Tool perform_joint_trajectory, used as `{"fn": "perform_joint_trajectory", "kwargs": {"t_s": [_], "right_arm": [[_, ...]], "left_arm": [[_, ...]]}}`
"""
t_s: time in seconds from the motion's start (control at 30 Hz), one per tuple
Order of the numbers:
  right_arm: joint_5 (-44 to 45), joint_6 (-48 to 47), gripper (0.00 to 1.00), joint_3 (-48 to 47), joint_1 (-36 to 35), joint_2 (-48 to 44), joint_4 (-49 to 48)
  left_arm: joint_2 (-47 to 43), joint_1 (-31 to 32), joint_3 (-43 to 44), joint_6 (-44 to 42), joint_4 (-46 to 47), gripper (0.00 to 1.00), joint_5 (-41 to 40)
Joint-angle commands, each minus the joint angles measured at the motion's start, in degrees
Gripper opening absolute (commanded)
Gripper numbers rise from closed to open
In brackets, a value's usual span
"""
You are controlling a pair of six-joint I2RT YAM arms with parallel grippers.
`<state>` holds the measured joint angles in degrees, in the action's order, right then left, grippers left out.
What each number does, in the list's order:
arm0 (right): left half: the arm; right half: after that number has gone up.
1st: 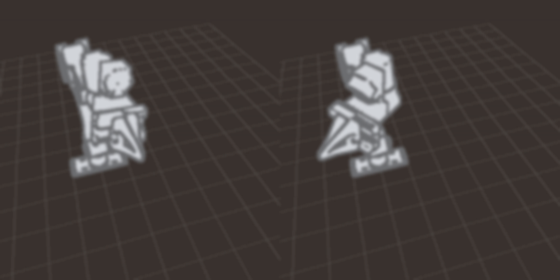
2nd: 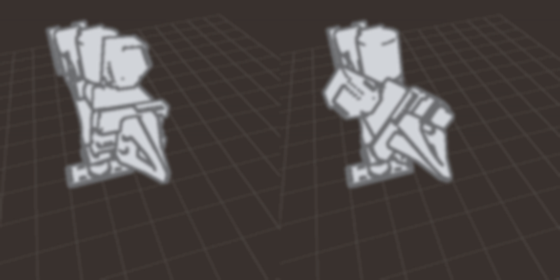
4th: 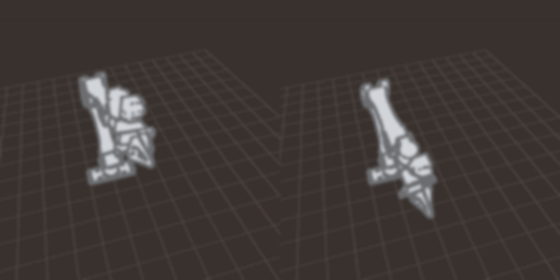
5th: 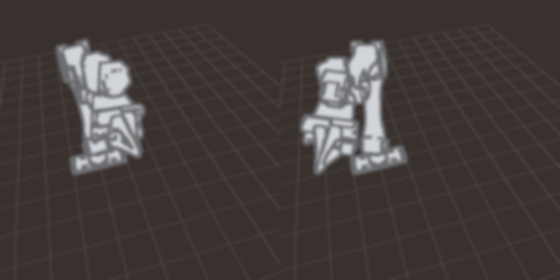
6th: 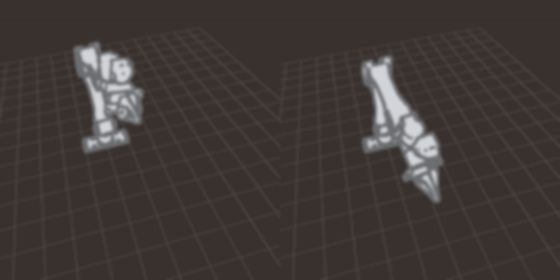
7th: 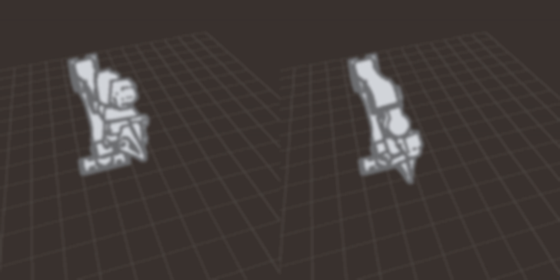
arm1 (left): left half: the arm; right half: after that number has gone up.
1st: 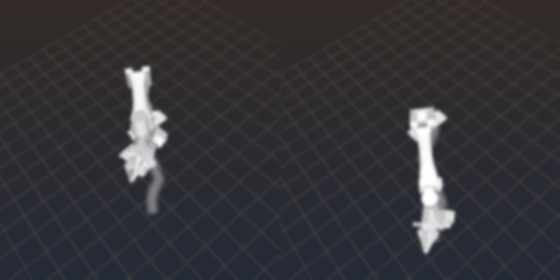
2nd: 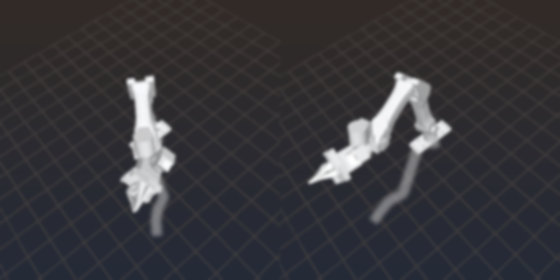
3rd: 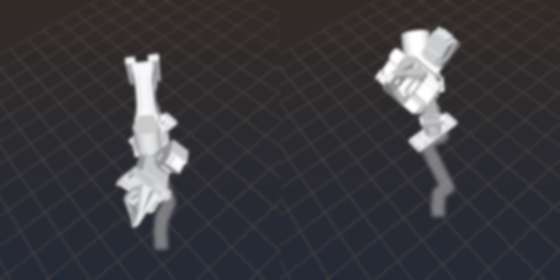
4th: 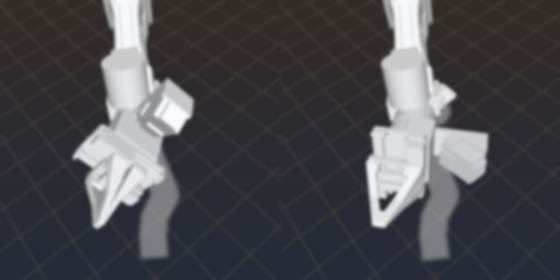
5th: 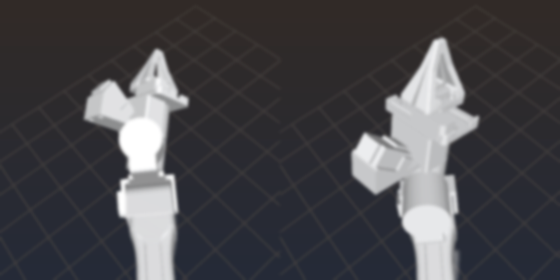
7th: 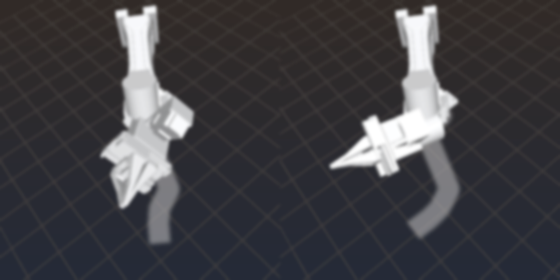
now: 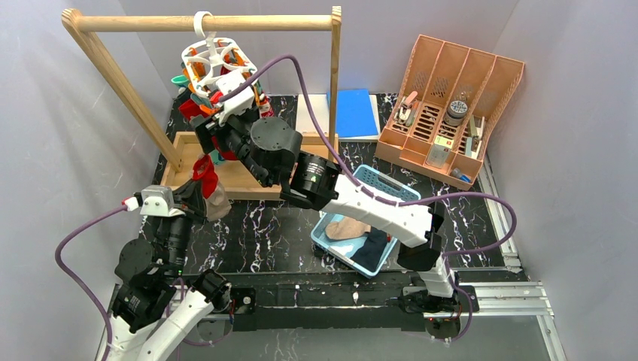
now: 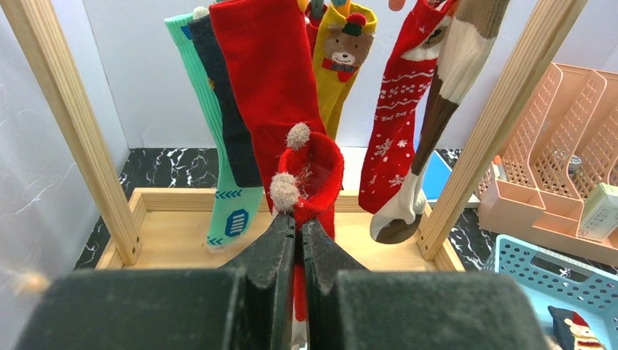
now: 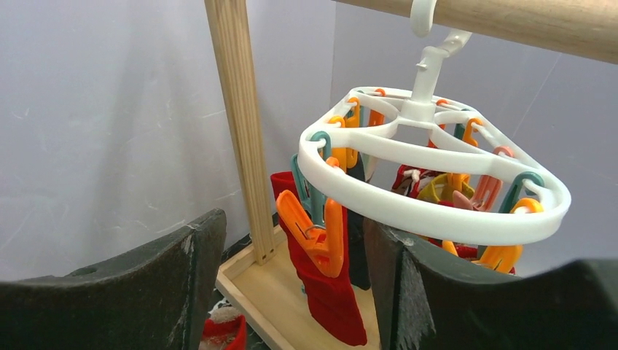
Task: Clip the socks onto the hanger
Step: Open the clamp at the hanger.
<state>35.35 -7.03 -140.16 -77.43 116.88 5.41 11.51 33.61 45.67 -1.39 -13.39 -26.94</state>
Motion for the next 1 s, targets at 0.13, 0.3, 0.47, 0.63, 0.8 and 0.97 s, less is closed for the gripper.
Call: {"fn": "perform_joint_trajectory", "kwargs": {"t_s": [0.13,0.3,0.47,0.63,0.8,0.97], "right_arm": [[3.0,-3.0,0.72,-2.8,-0.1,2.4,-9.2],[3.6,-4.1,0.68,-2.2,0.0,3.0,-11.5],[3.6,-4.4,0.58,-1.5,0.0,3.2,-13.3],[3.5,-4.6,0.55,-3.2,0.3,4.4,-12.8],[3.7,-4.2,0.59,-3.3,0.7,4.7,-12.4],[3.7,-4.2,0.61,-3.9,0.9,5.2,-12.3]], "left_arm": [[-0.1,0.2,-0.9,1.0,2.0,0.0,0.0],[-0.5,0.2,-1.2,1.0,1.6,0.0,-0.2],[-1.2,0.2,-1.8,1.0,1.7,0.0,-0.2],[-1.4,0.2,-2.1,2.6,1.5,0.0,-0.1],[-1.6,0.2,-2.3,2.7,1.5,0.0,-0.1],[-1.7,0.2,-2.6,2.8,1.6,0.0,0.1]]}}
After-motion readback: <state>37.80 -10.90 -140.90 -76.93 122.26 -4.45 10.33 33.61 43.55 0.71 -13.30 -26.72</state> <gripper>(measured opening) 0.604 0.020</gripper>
